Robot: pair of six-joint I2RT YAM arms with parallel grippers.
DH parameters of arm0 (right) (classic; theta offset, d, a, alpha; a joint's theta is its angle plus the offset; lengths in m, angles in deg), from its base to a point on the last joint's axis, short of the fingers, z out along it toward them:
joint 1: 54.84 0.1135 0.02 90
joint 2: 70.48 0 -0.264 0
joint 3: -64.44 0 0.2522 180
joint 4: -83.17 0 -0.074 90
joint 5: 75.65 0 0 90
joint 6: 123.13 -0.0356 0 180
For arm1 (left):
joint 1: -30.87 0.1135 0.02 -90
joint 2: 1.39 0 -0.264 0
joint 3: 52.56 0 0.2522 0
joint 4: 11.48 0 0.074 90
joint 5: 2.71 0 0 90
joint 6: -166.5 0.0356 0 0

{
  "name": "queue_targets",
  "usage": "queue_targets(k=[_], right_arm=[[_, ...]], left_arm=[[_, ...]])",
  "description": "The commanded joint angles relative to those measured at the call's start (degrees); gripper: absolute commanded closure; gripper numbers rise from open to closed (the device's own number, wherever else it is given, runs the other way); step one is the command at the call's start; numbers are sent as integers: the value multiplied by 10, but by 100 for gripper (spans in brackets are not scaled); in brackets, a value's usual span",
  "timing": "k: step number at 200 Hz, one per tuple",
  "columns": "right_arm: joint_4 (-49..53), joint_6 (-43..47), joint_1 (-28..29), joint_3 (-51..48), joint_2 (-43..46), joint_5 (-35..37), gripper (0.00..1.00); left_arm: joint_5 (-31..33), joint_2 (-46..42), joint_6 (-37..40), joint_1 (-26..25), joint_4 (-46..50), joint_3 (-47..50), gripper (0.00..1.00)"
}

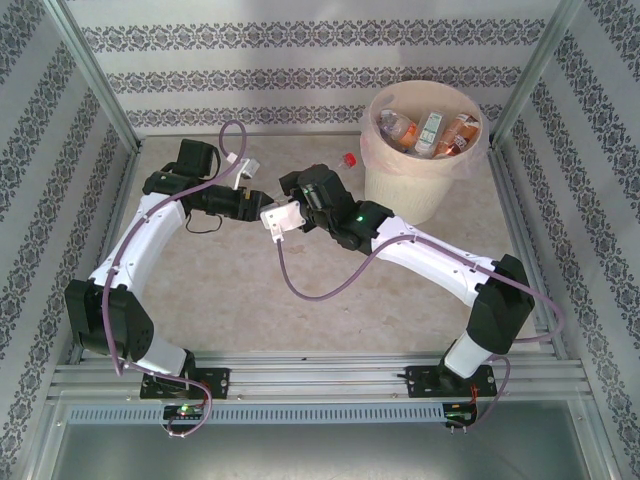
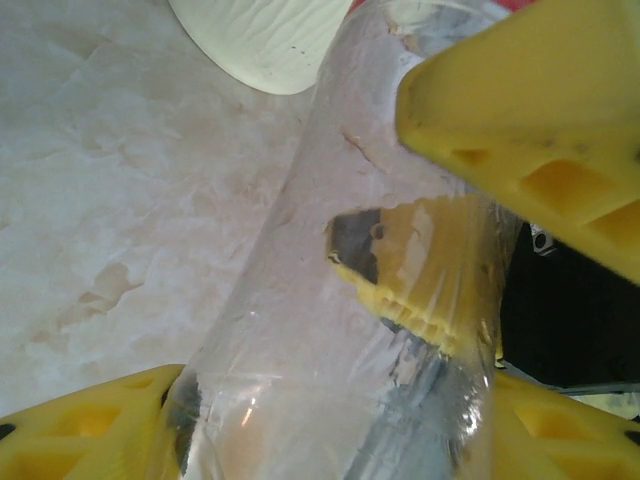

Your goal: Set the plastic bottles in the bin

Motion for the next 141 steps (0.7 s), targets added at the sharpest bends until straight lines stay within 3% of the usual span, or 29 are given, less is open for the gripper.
queue_targets(k=[1, 27, 62, 69, 85, 113, 141], right_arm=[[-36, -8, -11, 5, 1, 15, 53], [-57, 5, -18, 10, 7, 6, 59], [-73, 20, -35, 12, 20, -14, 61], [-75, 20, -41, 14, 22, -16, 61], [-75, -11, -69, 26, 31, -33, 61], [-106, -170, -152, 61, 61, -134, 63], [-104, -269, -238, 126, 66, -188, 61]], left_arm=[[-120, -19, 9, -11, -6, -14, 53], [-159, -35, -14, -11, -48, -15, 45], [-179, -97, -127, -10, -205, -3, 3], [-167, -116, -139, -10, -228, -5, 0], [-98, -160, -148, -10, -258, -11, 0], [131, -255, -169, -10, -346, 40, 0], [199, -299, -207, -10, -469, 139, 0]])
